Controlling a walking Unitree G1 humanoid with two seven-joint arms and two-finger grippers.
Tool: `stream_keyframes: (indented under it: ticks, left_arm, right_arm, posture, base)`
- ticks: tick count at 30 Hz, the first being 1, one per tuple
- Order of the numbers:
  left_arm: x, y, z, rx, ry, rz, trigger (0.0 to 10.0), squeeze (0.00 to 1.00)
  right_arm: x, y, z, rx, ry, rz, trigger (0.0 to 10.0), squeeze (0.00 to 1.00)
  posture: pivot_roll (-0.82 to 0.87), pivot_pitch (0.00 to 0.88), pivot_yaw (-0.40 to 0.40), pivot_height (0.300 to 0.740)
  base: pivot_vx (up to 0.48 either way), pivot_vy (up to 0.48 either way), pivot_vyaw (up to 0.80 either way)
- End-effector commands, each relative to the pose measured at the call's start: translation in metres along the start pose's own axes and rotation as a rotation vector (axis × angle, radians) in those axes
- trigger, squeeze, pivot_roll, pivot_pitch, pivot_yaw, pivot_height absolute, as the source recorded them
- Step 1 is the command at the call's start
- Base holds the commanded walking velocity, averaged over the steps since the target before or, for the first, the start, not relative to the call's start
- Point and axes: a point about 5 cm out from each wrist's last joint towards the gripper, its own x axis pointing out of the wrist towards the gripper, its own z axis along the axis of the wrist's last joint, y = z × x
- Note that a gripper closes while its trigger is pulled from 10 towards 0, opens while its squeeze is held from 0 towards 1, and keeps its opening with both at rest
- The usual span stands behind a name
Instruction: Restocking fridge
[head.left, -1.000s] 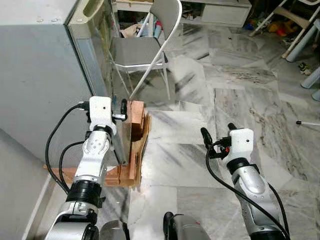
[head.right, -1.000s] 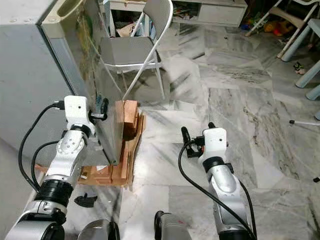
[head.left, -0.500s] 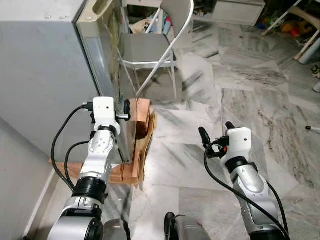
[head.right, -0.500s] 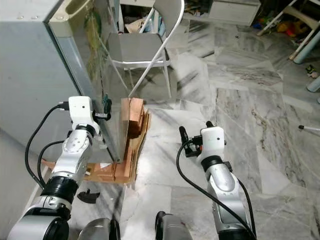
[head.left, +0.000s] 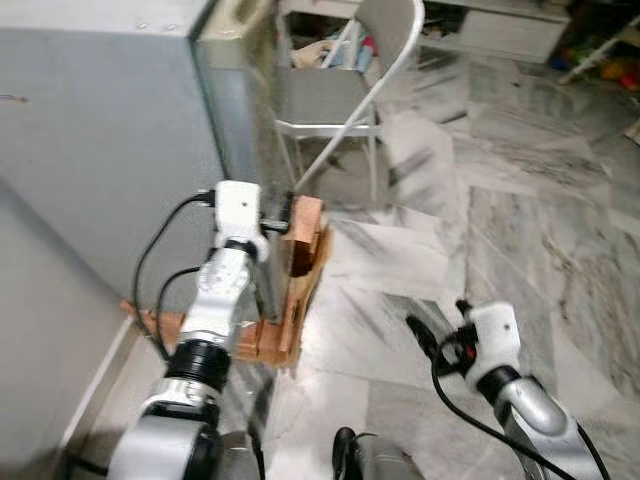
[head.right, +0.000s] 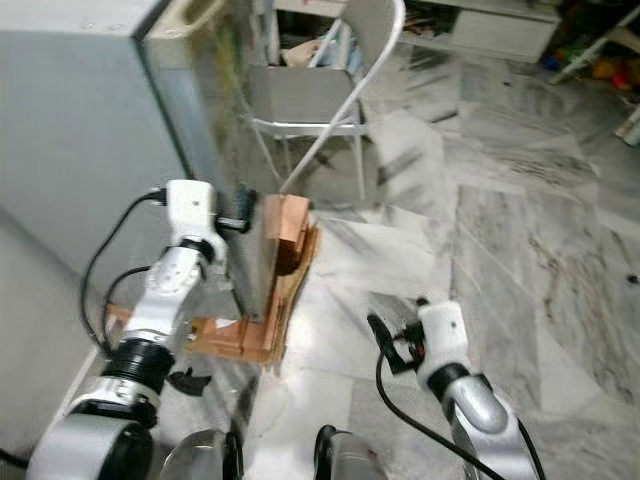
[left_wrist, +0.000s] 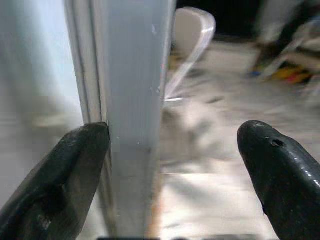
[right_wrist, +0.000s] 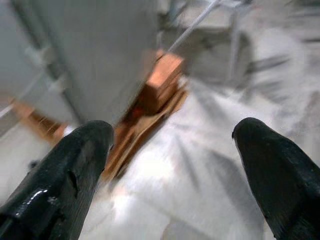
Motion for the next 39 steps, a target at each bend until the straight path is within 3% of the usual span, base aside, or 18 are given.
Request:
stream_keyframes:
  ticks: [1,3,4,9,13,14,21,24,30,39]
  left_arm:
    - [0.01,-0.069,0.037,-0.007,-0.137,-0.316,10.0,0.0]
    - [0.007,-0.092,0.042,-0.088,-0.138,-0.411,10.0,0.0]
    - [0.008,-0.092,0.04,-0.086,-0.132,-0.409,10.0,0.0]
    - [0.011,-0.047,0.028,-0.031,-0.102,-0.241,10.0,0.0]
    - [0.005,-0.007,0.03,0.016,-0.088,-0.116,10.0,0.0]
    - [-0.002,0.009,0.03,0.032,-0.086,-0.076,10.0,0.0]
    - [-0.023,0.034,0.018,0.074,-0.049,0.02,10.0,0.0]
    - [-0.037,0.034,0.009,0.098,-0.018,0.029,10.0,0.0]
    - [-0.047,0.024,-0.002,0.096,0.015,0.016,10.0,0.0]
    - [-0.032,0.024,-0.001,0.156,0.04,0.077,10.0,0.0]
  right_arm:
    - [-0.002,-0.001,-0.001,-0.001,0.002,0.023,10.0,0.0]
    - [-0.002,0.001,0.0,-0.009,-0.002,0.039,10.0,0.0]
    - [-0.001,0.001,0.0,-0.012,-0.008,0.041,10.0,0.0]
    - [0.0,0.002,0.0,-0.021,-0.022,0.037,10.0,0.0]
    - [0.002,0.0,-0.004,-0.036,-0.041,0.024,10.0,0.0]
    - [0.005,-0.003,-0.005,-0.043,-0.057,0.0,10.0,0.0]
    - [0.017,-0.012,0.009,-0.049,-0.108,-0.061,10.0,0.0]
    - [0.024,-0.006,0.023,-0.064,-0.166,-0.042,10.0,0.0]
    - [0.031,0.01,0.035,-0.115,-0.213,0.005,10.0,0.0]
    - [0.034,0.014,0.049,-0.113,-0.254,-0.011,10.0,0.0]
  posture:
    - [-0.01,0.095,-0.032,0.74]
    - [-0.01,0.094,-0.029,0.74]
    - [-0.02,0.093,-0.024,0.74]
    - [-0.01,0.093,-0.016,0.74]
    - [0.01,0.092,-0.019,0.74]
    - [0.01,0.092,-0.019,0.74]
    - [0.02,0.094,-0.027,0.74]
    - [0.03,0.09,-0.027,0.74]
    - [0.04,0.087,-0.029,0.74]
    - [0.02,0.08,-0.029,0.74]
  base:
    - [0.0,0.0,0.0]
    - [0.0,0.0,0.0]
    - [0.0,0.0,0.0]
    - [0.0,0.0,0.0]
    - [0.0,0.0,0.0]
    - [0.0,-0.289,0.0]
    - [0.0,-0.419,-0.46]
    - [0.191,-0.394,-0.8]
    - [0.301,-0.371,-0.73]
    - [0.427,-0.134,-0.23]
